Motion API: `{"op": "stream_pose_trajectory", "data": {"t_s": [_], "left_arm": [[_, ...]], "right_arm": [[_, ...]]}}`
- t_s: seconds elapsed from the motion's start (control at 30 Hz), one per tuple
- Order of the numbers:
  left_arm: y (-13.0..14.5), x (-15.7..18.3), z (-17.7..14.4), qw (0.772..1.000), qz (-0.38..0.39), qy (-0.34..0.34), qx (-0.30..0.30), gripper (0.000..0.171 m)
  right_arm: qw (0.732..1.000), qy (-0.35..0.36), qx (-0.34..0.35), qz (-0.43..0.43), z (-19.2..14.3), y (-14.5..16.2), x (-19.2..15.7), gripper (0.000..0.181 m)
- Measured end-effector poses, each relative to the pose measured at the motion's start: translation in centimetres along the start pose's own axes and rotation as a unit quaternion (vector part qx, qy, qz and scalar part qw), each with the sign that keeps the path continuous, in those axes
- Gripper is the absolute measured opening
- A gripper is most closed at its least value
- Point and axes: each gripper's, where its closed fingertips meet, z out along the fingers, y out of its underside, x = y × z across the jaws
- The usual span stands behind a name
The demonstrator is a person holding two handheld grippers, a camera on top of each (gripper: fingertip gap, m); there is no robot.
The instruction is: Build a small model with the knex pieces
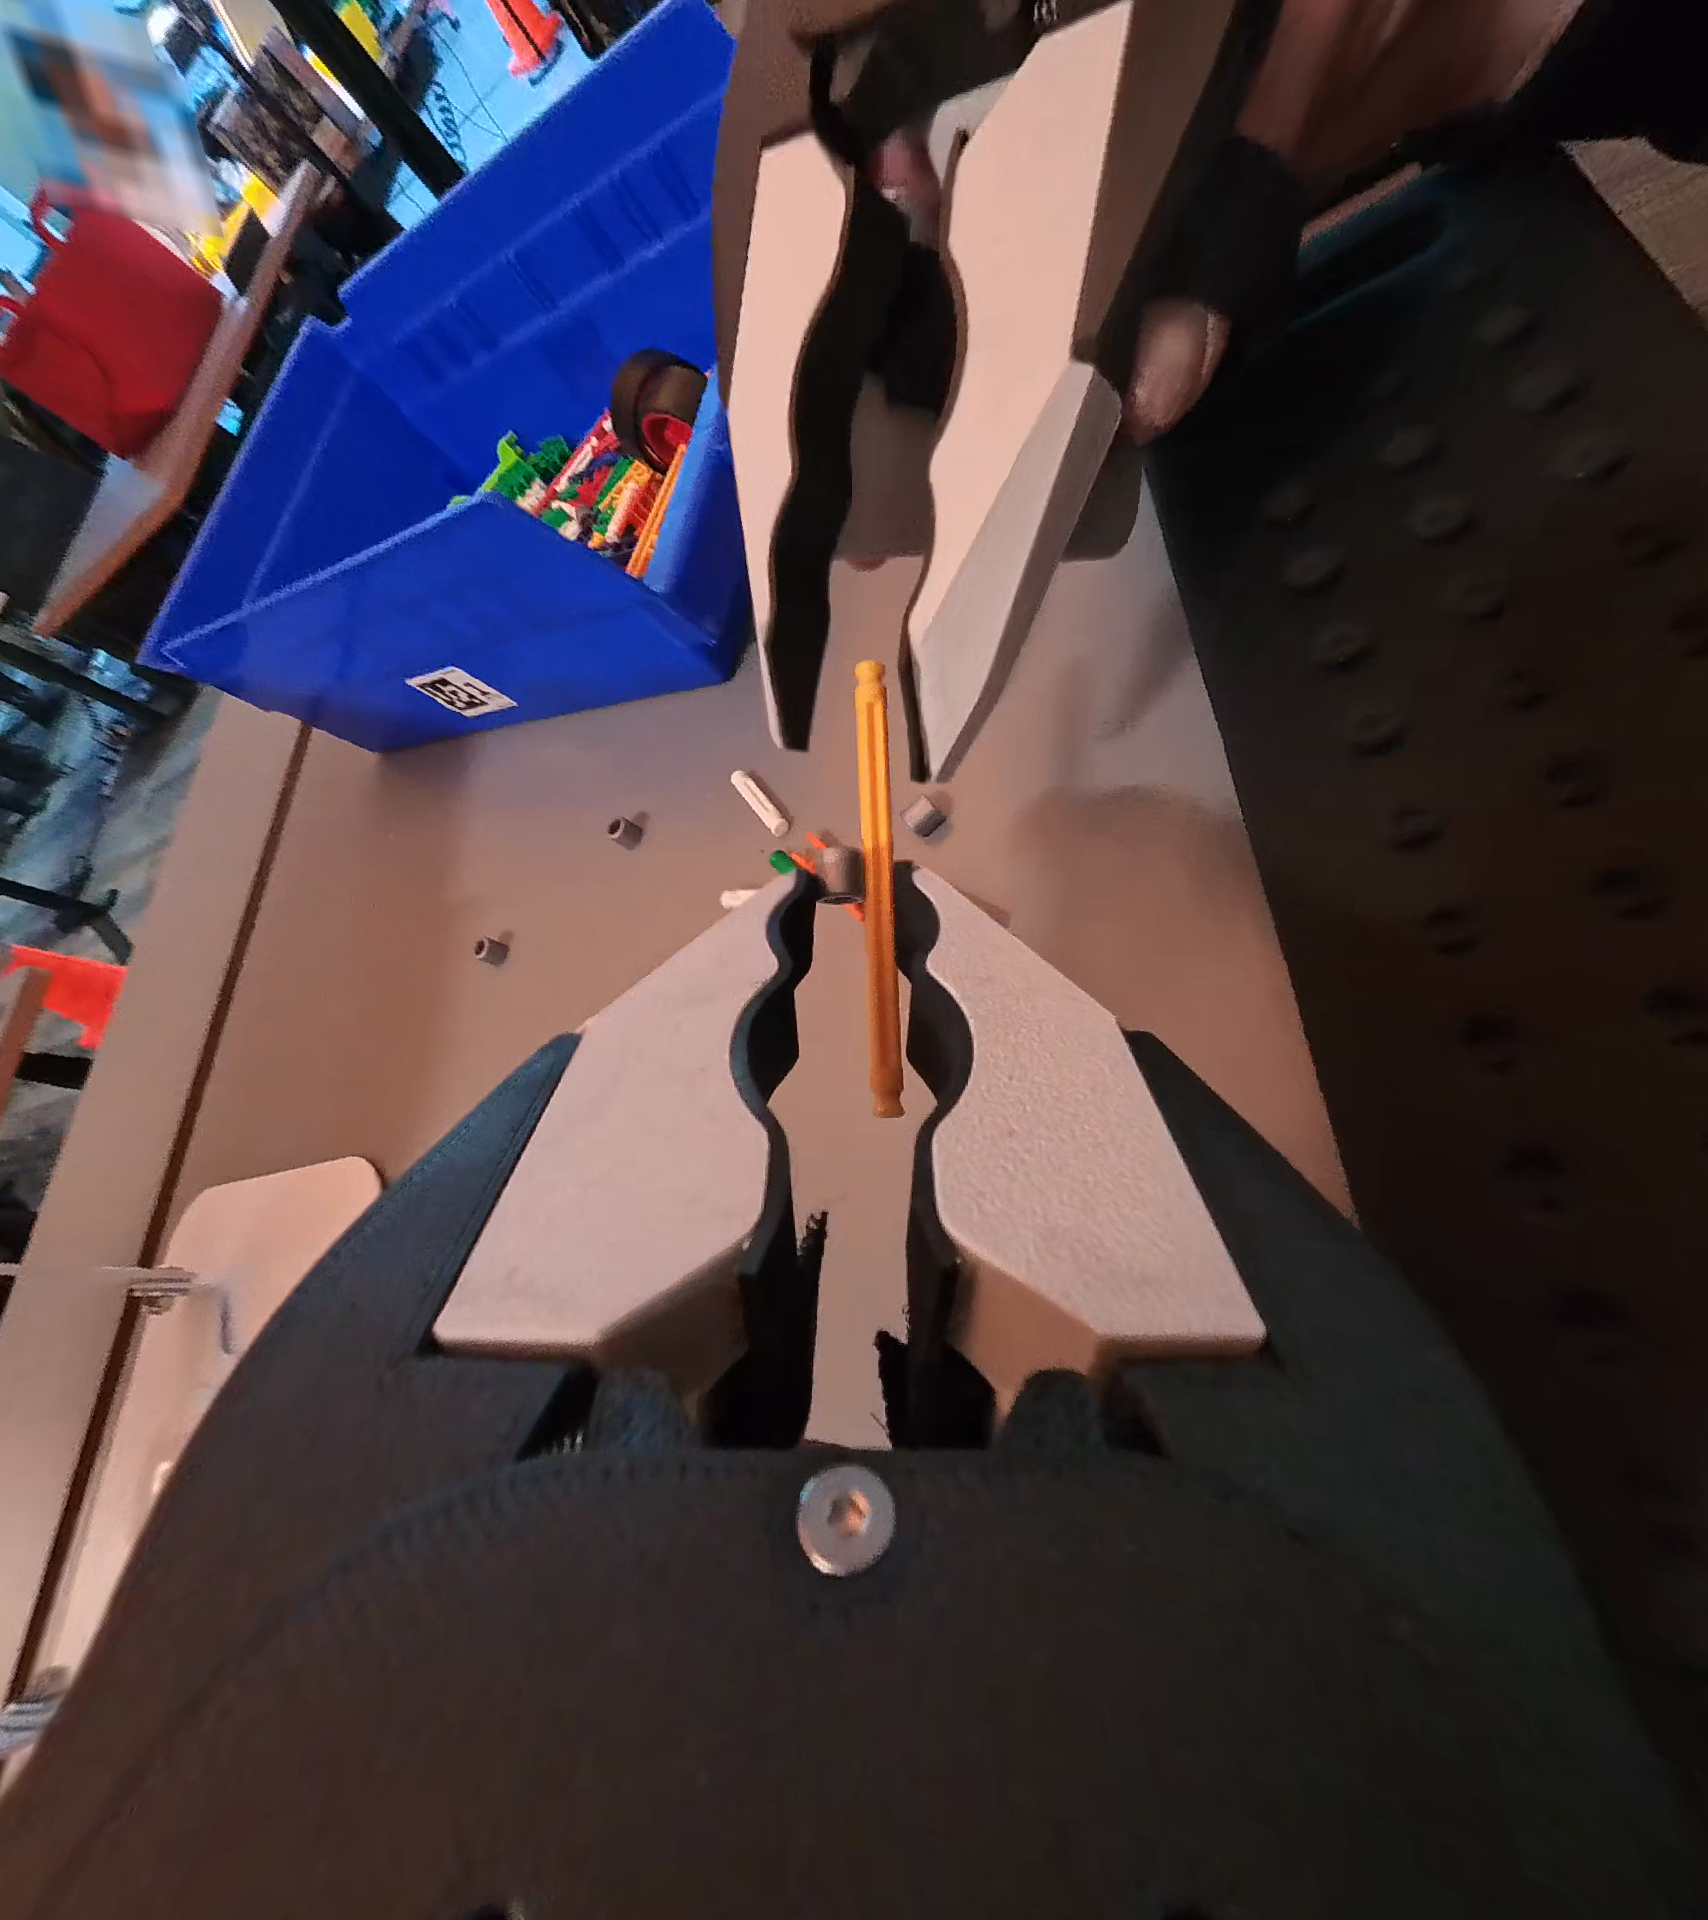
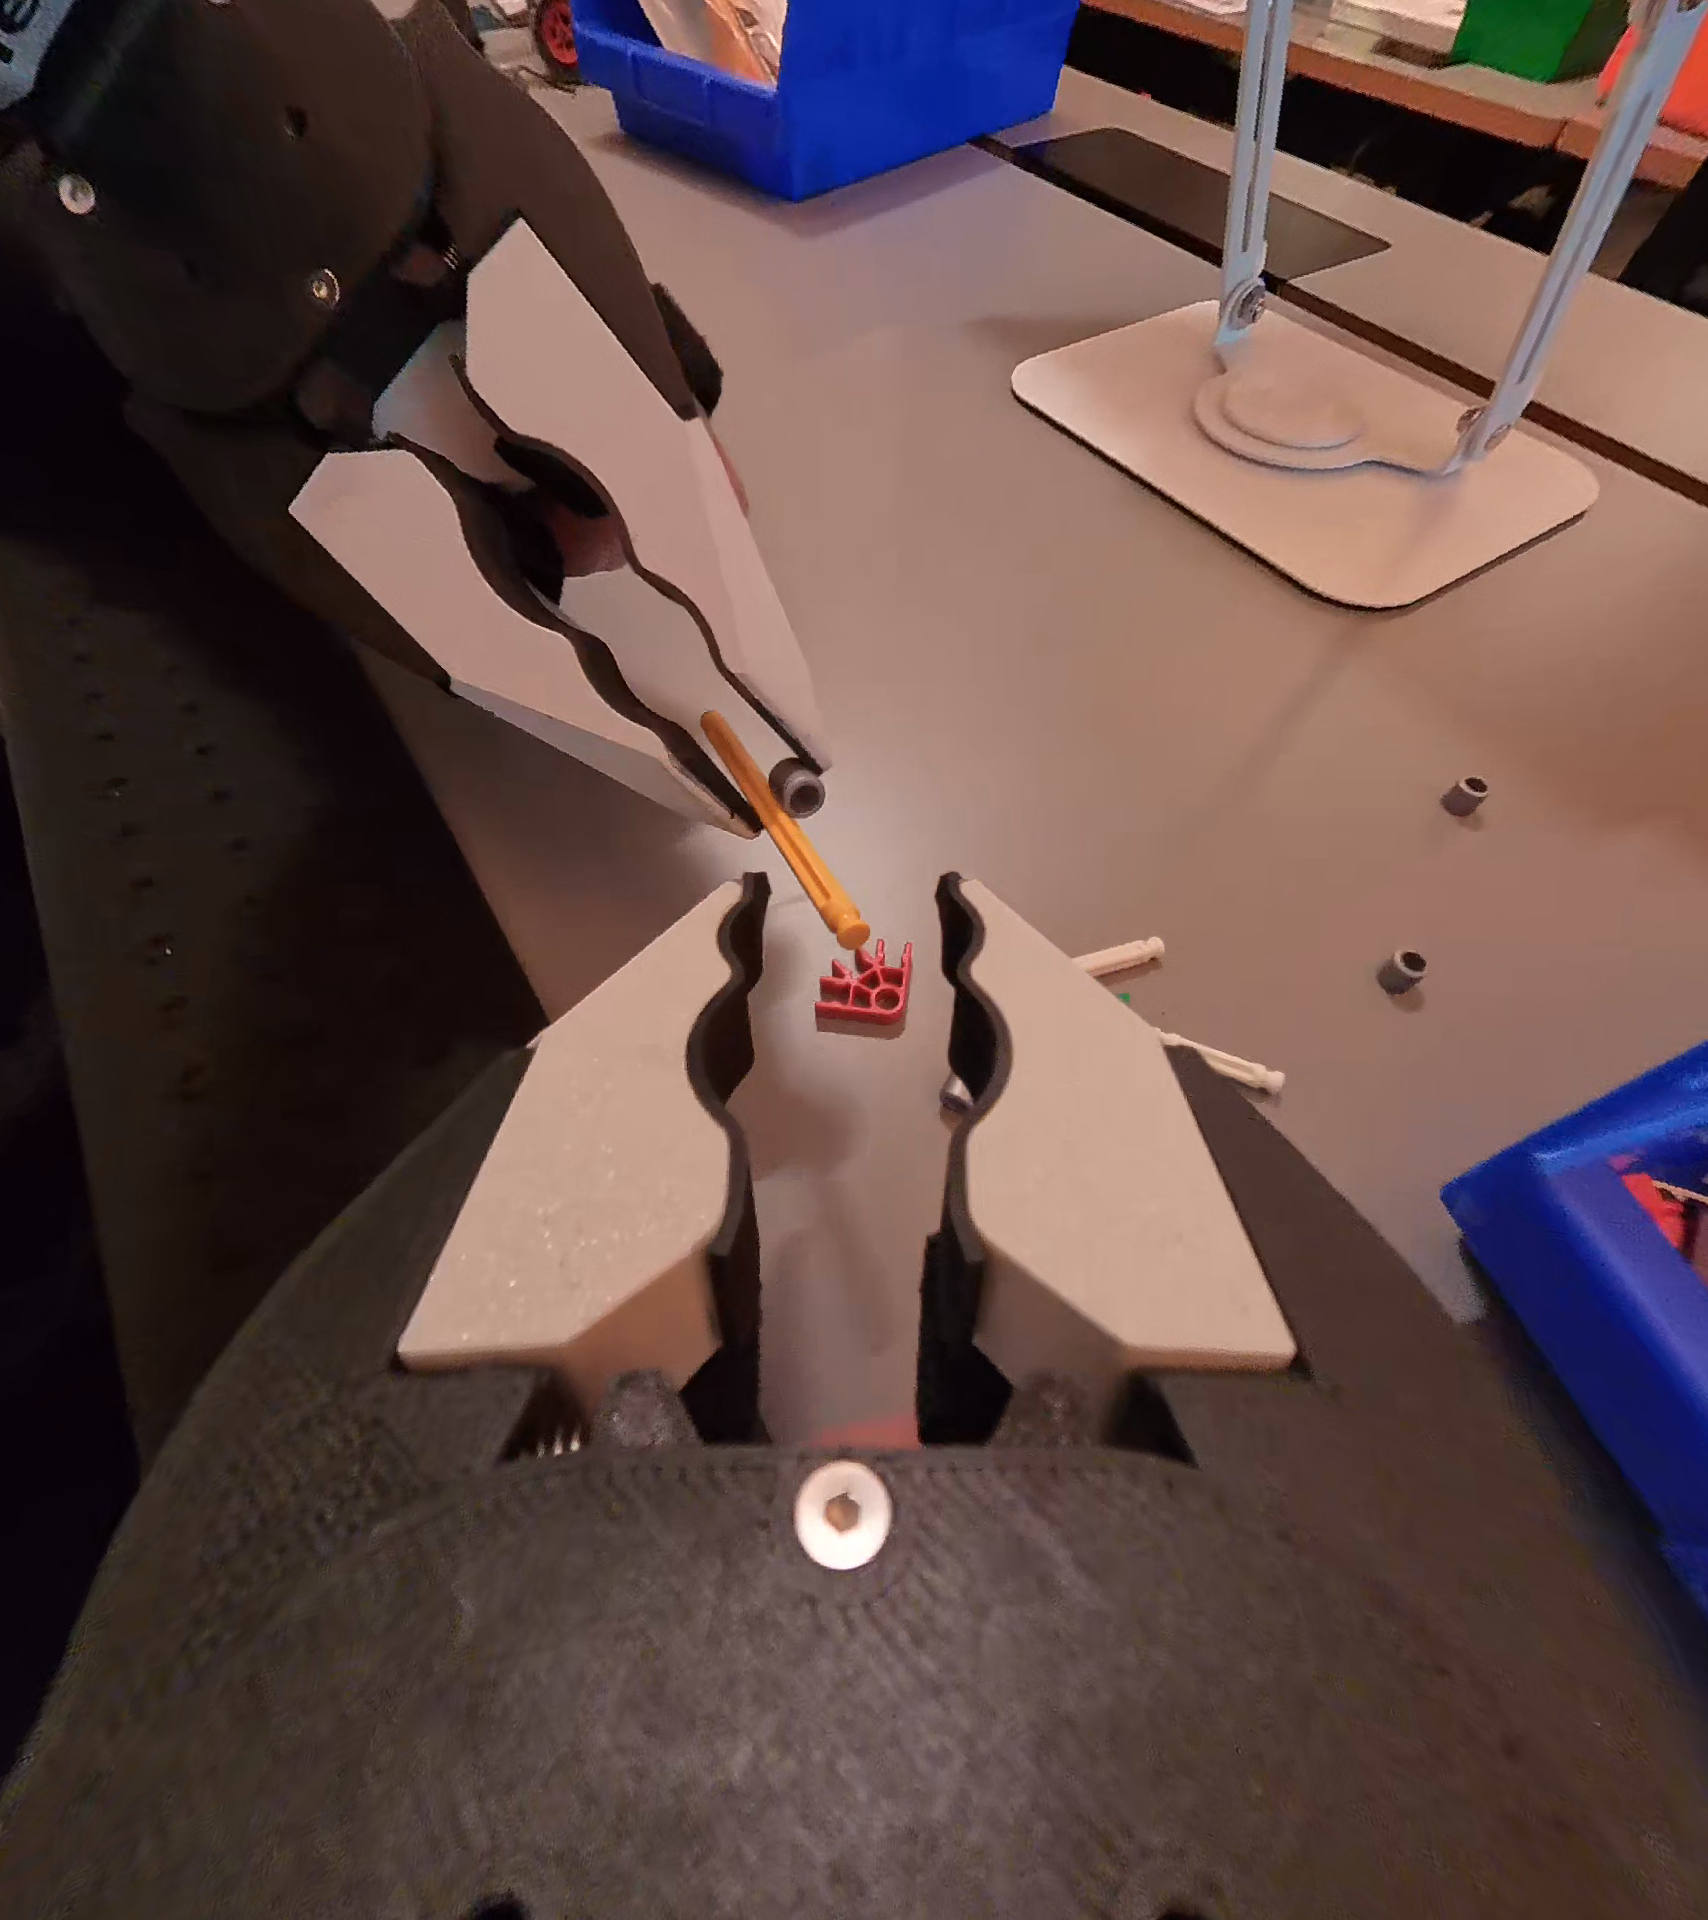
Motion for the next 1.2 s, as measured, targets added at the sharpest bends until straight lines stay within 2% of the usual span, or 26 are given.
{"op": "stream_pose_trajectory", "data": {"t_s": [0.17,0.4,0.67,0.8,1.1,1.2], "left_arm": [[-0.1,-0.3,0.1,0.999,0.027,-0.019,0.005,0.013],[-0.5,-0.5,0.3,0.996,0.076,-0.05,0.022,0.013],[-1.9,-1.1,0.0,0.976,0.17,-0.13,0.04,0.013],[-2.0,-1.3,0.1,0.975,0.173,-0.135,0.043,0.013],[-2.1,-2.2,0.2,0.972,0.171,-0.156,0.044,0.013],[-1.9,-2.8,0.1,0.972,0.161,-0.166,0.044,0.02]], "right_arm": [[1.0,-0.015,-0.003,0.004,0.4,-0.1,-0.2,0.021],[0.997,-0.056,0.017,0.054,1.0,-1.0,-0.4,0.027],[0.986,-0.104,0.049,0.124,1.1,-2.1,-0.4,0.016],[0.984,-0.111,0.056,0.128,1.2,-2.4,-0.6,0.007],[0.985,-0.092,0.076,0.127,1.1,-3.0,-0.1,0.006],[0.985,-0.086,0.08,0.127,1.0,-3.1,0.2,0.006]]}}
